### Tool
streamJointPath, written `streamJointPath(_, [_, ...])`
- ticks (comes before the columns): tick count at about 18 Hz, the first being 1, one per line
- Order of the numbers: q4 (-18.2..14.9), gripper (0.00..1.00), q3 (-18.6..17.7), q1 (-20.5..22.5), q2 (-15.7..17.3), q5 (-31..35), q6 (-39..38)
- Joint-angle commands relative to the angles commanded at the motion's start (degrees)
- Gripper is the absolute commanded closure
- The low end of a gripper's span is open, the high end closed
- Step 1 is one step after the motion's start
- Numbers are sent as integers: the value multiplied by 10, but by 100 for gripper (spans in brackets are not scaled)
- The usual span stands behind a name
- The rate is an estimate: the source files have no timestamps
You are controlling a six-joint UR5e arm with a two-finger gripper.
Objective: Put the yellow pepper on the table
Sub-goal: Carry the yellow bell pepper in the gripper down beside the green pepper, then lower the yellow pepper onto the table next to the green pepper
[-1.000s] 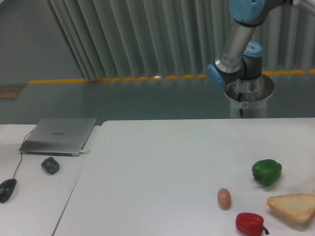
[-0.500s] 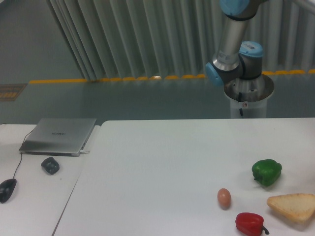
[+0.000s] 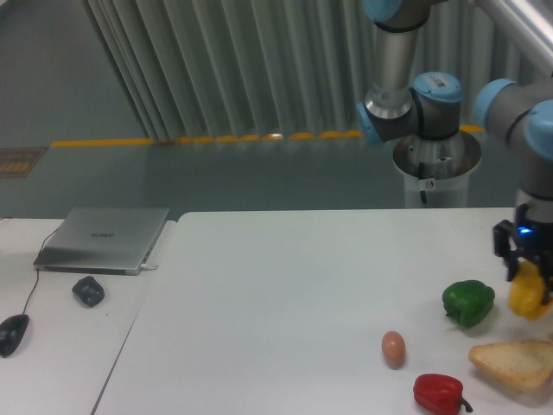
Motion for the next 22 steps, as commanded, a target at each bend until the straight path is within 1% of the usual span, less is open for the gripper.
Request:
streamJointPath(2, [3,36,0,-3,0,-51,-29])
streamJointPath(4, [4,36,-11,-13,3,-78,-38])
streamJointPath(5, [4,36,-16,-16,4,-80,-38])
streamJointPath(10, [-22,36,-38,-52,13,-54,-38])
streamJointPath(12, [-23,36,-44,-60,22,-54,-39])
streamJointPath(15, [-18,36,-55,-77,21,-48,-49])
streamJointPath(17, [-6,36,-71,-93,18,-40,-84])
streamJointPath(19, [11,36,-74,-96,18,-36,-92])
streamJointPath(22, [13,32,-80,-98,12,-32,-93])
